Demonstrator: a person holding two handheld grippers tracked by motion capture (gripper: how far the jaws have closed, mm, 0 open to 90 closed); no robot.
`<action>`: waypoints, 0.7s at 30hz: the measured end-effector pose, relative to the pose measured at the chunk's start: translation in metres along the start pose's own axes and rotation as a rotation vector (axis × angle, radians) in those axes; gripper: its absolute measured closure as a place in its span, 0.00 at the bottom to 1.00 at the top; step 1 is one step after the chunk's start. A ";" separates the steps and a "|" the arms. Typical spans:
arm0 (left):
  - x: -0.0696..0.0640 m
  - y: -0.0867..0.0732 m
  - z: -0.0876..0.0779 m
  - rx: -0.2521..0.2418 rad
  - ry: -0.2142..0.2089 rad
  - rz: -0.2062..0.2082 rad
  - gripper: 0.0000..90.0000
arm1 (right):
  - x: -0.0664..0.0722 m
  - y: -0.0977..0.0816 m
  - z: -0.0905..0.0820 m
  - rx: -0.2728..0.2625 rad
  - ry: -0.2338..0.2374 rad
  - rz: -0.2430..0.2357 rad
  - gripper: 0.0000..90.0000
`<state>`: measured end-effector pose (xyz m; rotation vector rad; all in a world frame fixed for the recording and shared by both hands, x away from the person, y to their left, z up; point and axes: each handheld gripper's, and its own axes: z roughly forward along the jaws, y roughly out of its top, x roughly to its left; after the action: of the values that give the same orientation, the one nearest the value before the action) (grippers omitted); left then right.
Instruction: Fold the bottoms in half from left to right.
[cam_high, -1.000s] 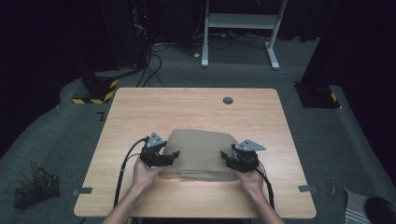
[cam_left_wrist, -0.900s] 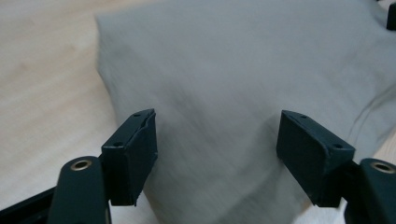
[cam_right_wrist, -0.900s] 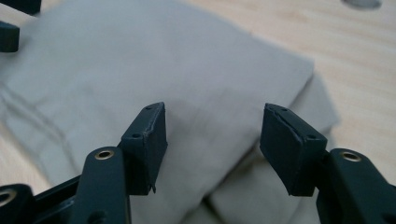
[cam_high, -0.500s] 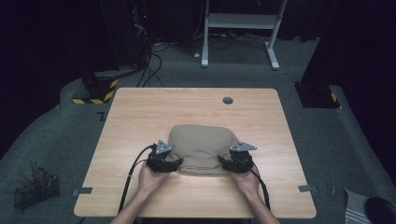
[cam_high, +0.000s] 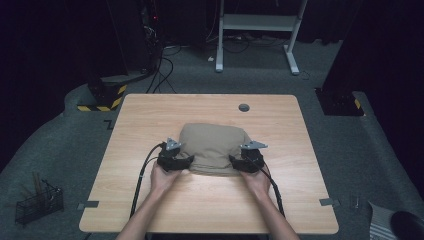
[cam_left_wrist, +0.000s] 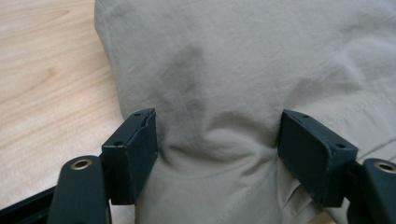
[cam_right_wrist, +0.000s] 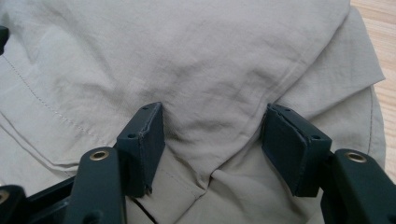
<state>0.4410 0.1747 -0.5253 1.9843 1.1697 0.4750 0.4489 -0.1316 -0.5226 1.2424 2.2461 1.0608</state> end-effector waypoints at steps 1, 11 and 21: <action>0.000 0.001 0.001 -0.002 0.002 0.000 0.31 | 0.000 0.001 0.001 0.002 -0.001 0.005 0.43; 0.005 0.008 0.003 -0.006 0.016 -0.016 0.29 | -0.004 0.004 0.003 -0.016 -0.011 -0.008 0.42; 0.004 0.013 -0.023 -0.053 0.001 -0.022 0.27 | -0.006 0.008 -0.020 -0.058 0.012 -0.007 0.41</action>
<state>0.4351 0.1845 -0.5010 1.9241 1.1672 0.4908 0.4446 -0.1430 -0.5040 1.2073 2.2105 1.1254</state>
